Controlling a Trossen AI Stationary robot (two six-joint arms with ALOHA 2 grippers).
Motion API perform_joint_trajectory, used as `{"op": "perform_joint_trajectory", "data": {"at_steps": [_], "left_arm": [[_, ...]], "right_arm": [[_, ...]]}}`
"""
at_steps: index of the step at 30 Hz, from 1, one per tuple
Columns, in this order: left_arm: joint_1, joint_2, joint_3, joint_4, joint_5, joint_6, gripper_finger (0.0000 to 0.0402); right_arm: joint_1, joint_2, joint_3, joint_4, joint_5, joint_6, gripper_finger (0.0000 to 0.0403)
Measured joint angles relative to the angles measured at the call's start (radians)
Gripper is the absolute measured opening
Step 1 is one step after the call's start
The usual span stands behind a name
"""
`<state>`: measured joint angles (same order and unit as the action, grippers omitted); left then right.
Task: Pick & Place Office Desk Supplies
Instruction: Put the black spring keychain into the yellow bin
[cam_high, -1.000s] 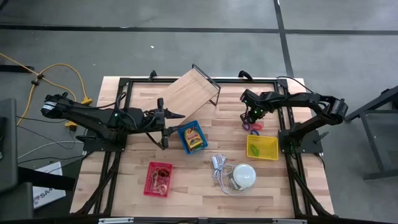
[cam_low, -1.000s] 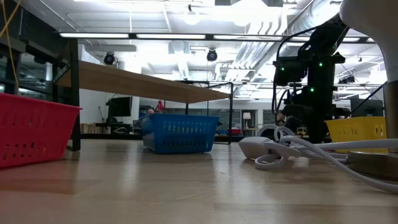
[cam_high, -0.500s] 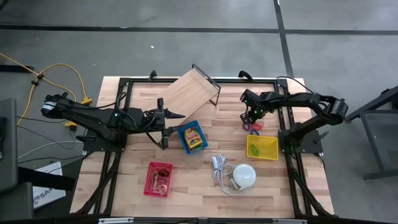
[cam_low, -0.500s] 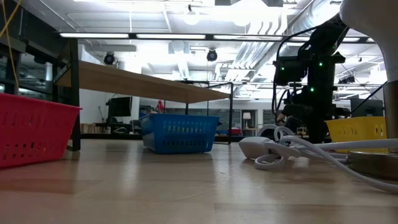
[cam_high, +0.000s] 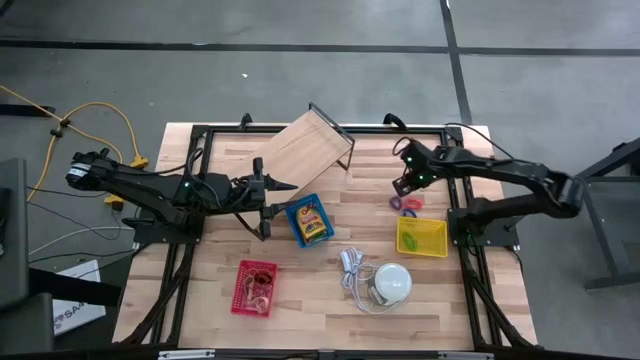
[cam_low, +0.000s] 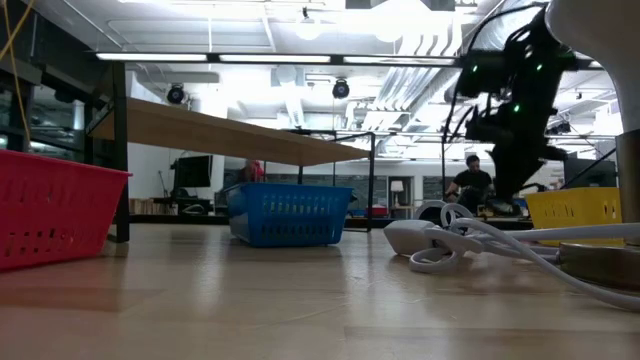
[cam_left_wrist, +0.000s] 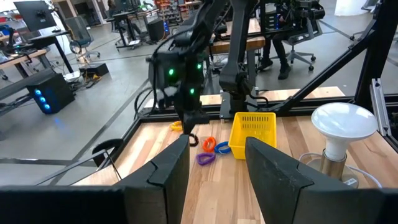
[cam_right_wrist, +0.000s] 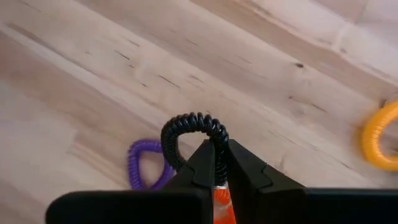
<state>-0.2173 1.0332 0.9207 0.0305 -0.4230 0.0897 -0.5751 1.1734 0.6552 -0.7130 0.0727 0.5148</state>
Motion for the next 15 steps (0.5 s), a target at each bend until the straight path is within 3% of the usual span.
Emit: {"op": "perform_joint_trajectory", "data": {"at_steps": [8,15], "left_arm": [[0.000,0.000,0.000,0.000,0.000,0.000,0.0150],[0.000,0.000,0.000,0.000,0.000,0.000,0.0150]], "right_arm": [[0.008,-0.195,0.000,-0.020,-0.030,-0.016,0.0016],[0.055,-0.245,0.000,-0.058,-0.045,-0.014,0.0016]]}}
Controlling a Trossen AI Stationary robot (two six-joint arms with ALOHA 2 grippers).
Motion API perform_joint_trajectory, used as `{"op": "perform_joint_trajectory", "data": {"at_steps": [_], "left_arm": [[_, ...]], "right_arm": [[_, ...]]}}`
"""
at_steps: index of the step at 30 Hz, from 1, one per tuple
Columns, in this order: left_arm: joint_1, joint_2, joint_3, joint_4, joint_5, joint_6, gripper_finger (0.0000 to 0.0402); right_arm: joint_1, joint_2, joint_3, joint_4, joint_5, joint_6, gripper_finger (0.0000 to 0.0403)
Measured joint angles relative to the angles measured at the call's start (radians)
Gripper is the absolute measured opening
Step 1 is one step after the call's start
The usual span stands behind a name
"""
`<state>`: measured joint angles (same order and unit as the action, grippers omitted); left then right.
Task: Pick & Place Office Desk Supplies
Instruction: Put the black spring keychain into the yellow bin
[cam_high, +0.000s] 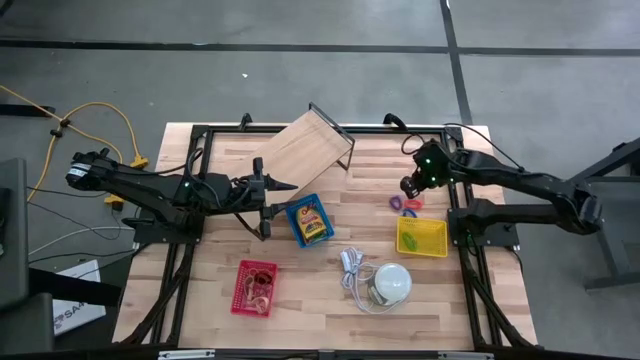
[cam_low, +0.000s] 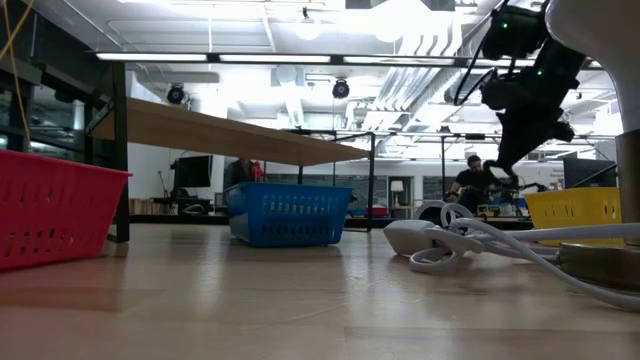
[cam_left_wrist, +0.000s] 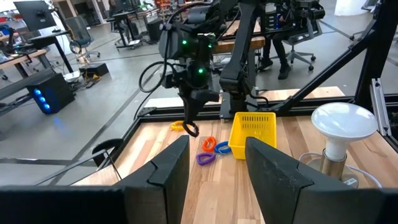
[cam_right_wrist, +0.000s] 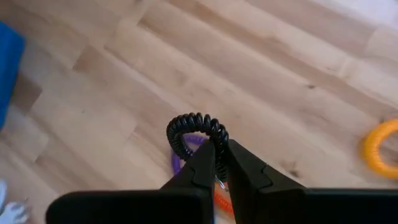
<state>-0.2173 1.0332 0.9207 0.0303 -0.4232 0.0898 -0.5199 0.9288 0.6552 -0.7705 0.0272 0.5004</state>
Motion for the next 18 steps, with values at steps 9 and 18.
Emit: {"op": "perform_joint_trajectory", "data": {"at_steps": [9,18], "left_arm": [[0.000,0.000,0.000,0.000,0.000,0.000,0.0150],[0.000,0.000,0.000,0.000,0.000,0.000,0.0150]], "right_arm": [[0.108,-0.018,0.000,-0.010,-0.142,-0.027,0.0016],[0.251,-0.029,0.000,-0.045,-0.248,-0.022,0.0016]]}}
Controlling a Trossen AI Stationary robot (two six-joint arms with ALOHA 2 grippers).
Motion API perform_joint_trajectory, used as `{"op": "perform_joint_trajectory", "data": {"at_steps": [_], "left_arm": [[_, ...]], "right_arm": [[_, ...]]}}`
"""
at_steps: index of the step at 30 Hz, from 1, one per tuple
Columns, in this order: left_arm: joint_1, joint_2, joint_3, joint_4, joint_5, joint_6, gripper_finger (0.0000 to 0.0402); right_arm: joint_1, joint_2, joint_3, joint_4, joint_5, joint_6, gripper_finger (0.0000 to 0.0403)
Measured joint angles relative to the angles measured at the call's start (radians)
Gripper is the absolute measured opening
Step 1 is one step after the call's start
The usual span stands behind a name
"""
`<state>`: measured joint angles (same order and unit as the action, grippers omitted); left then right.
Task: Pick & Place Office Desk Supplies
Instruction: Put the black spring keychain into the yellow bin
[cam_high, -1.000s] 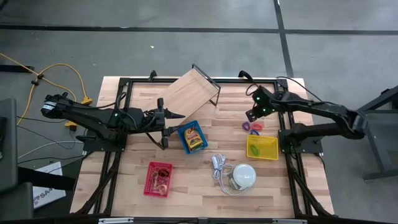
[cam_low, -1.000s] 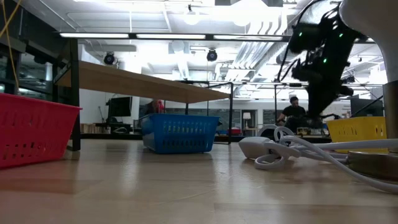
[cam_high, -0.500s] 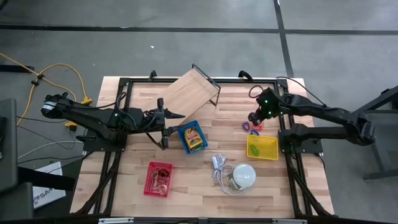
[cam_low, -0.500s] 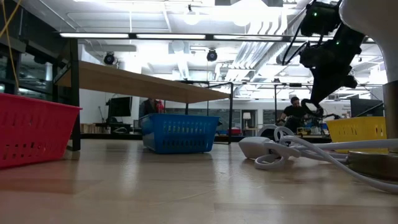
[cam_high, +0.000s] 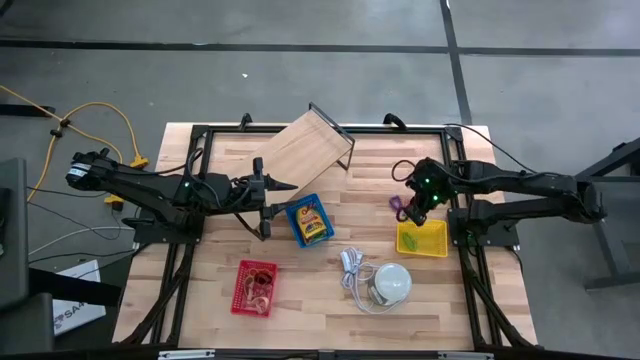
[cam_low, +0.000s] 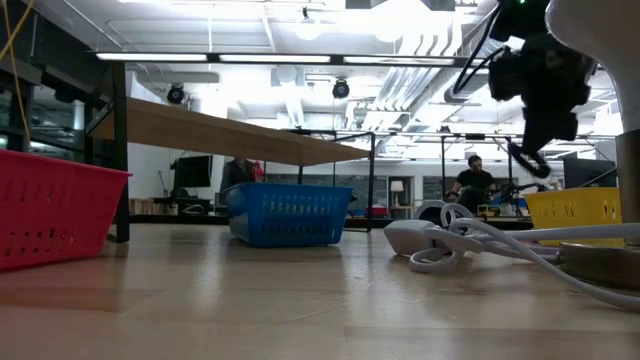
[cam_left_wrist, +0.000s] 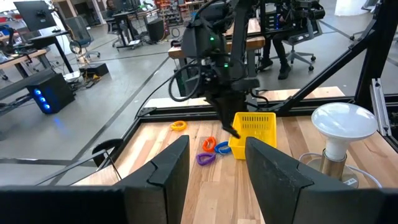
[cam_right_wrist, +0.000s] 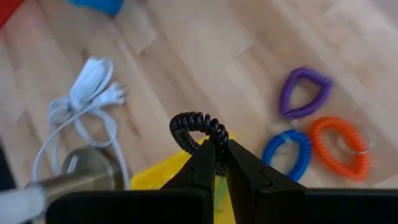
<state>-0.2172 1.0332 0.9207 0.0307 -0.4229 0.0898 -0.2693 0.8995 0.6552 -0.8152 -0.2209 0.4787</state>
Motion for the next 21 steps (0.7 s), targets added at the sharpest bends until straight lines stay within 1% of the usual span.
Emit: {"op": "perform_joint_trajectory", "data": {"at_steps": [4,14,17,21], "left_arm": [[0.000,0.000,0.000,0.000,0.000,0.000,0.0150],[0.000,0.000,0.000,0.000,0.000,0.000,0.0150],[0.000,0.000,0.000,0.000,0.000,0.000,0.0150],[0.000,0.000,0.000,0.000,0.000,0.000,0.0150]], "right_arm": [[0.072,-0.015,0.000,-0.020,-0.018,0.042,0.0016],[0.267,-0.038,0.000,-0.078,-0.015,0.180,0.0016],[0.309,-0.038,0.000,-0.089,0.013,0.220,0.0016],[0.338,-0.038,0.000,-0.110,0.080,0.276,0.0016]]}}
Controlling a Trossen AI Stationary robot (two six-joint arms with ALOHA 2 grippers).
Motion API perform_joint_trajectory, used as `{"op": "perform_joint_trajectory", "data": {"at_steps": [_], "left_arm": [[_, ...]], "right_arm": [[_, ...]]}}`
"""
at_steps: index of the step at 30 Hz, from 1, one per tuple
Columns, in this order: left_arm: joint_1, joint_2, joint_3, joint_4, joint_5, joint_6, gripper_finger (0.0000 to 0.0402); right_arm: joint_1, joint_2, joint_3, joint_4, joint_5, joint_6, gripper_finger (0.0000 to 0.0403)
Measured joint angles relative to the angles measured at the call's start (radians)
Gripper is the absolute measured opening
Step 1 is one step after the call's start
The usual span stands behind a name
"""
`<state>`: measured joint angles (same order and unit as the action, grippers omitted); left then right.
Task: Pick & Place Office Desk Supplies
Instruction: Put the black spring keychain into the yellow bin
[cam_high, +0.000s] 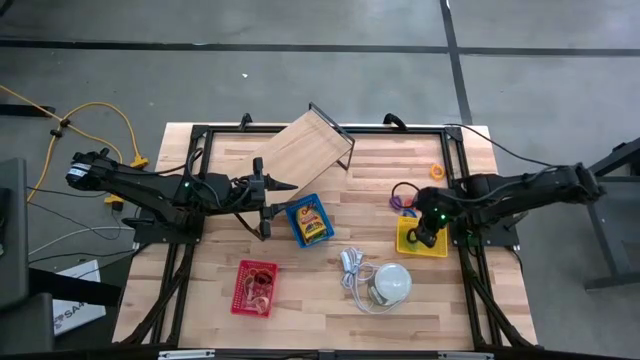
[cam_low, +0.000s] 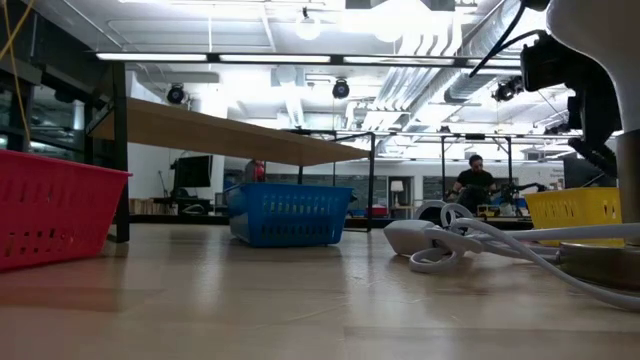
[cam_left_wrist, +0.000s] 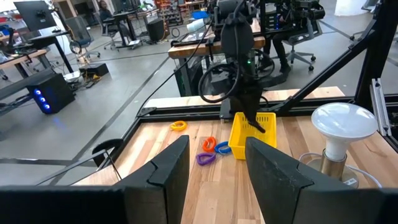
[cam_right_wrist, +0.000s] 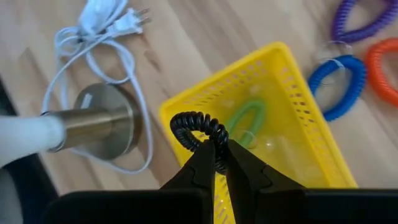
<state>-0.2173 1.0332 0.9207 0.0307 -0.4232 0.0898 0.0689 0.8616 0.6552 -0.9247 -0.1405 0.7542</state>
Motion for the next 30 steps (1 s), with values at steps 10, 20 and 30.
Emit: {"op": "perform_joint_trajectory", "data": {"at_steps": [10,20,30], "left_arm": [[0.000,0.000,0.000,0.000,0.000,0.000,0.0150],[0.000,0.000,0.000,0.000,0.000,0.000,0.0150],[0.000,0.000,0.000,0.000,0.000,0.000,0.0150]], "right_arm": [[0.070,0.109,0.000,-0.065,0.098,0.135,0.0017],[0.120,0.219,0.000,-0.101,0.093,0.221,0.0017],[0.121,0.224,0.000,-0.096,0.128,0.222,0.0017]]}}
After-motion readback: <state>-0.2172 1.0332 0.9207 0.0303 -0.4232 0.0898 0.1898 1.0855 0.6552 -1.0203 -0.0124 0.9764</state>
